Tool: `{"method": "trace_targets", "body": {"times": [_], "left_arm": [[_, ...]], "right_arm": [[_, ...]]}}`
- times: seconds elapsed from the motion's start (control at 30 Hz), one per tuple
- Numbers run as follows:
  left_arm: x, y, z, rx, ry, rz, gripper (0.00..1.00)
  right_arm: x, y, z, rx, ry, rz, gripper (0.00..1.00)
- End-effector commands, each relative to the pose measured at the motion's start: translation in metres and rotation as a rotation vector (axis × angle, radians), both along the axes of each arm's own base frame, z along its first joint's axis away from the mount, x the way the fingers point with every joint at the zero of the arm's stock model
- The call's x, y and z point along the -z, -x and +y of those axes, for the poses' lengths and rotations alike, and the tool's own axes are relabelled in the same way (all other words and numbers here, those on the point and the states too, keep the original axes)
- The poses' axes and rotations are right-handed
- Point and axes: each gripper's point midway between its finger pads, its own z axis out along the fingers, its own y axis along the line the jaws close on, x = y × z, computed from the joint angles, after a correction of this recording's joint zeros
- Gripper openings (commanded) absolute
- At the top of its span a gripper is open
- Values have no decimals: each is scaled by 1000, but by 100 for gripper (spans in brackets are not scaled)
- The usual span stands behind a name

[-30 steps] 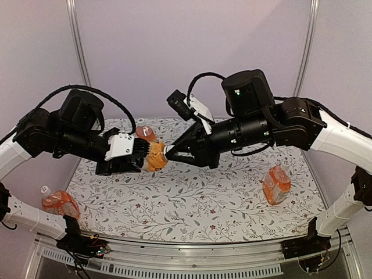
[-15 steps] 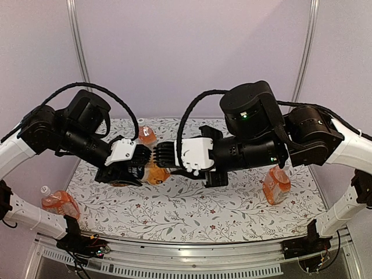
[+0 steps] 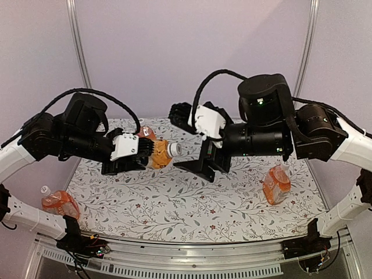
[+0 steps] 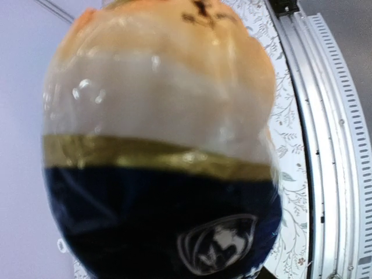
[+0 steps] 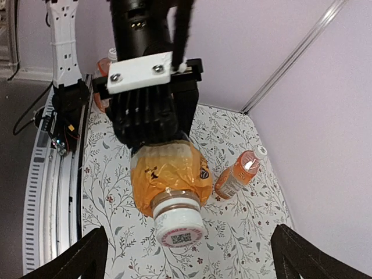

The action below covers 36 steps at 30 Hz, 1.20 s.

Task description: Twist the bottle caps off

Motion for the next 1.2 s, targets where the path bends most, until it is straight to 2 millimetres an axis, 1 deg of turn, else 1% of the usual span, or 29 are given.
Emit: {"method": "trace_targets", "body": {"times": [0.0,0.03,0.1,0.17,0.23,0.33,0.4,0.53,0.57,0.67,0.7,0.8,0.9,0.97,1.1,1.17], "left_arm": [[-23,-53,0,-180,39,-292,24],[-27,-60,1,-204,45,-336,24],[-34,-71,2,-238,52,-402,24],[-38,-76,2,-255,59,-442,24],[-38,-77,2,-254,52,-462,24],[-33,-78,4,-253,33,-475,24],[-32,-78,4,-249,29,-477,24],[-31,-77,5,-247,28,-477,24],[-31,-77,5,-247,28,-477,24],[-31,-77,5,-244,26,-479,24],[-32,-77,5,-244,28,-480,24],[-32,-77,4,-245,31,-481,24],[-33,-77,5,-247,34,-484,24],[-34,-78,4,-250,38,-486,24],[-32,-75,4,-242,41,-465,24],[-27,-68,4,-216,35,-423,23]], "right_arm": [[-53,-33,-25,157,-359,418,99],[-53,-44,-28,200,-406,527,99],[-45,-58,-28,244,-474,755,99],[-35,-67,-24,280,-508,909,95],[-25,-70,-15,295,-513,1016,89],[-20,-65,2,243,-493,1107,81],[-20,-63,9,216,-490,1135,73],[-19,-64,13,208,-490,1135,49],[-18,-65,14,209,-488,1134,46],[-14,-64,14,212,-481,1142,44],[-12,-64,14,213,-476,1146,42],[-6,-64,15,222,-469,1154,26],[-4,-62,15,217,-465,1165,16],[-4,-59,15,204,-459,1173,1],[-1,-49,14,186,-402,1141,0],[-3,-33,11,173,-321,996,0]]}}
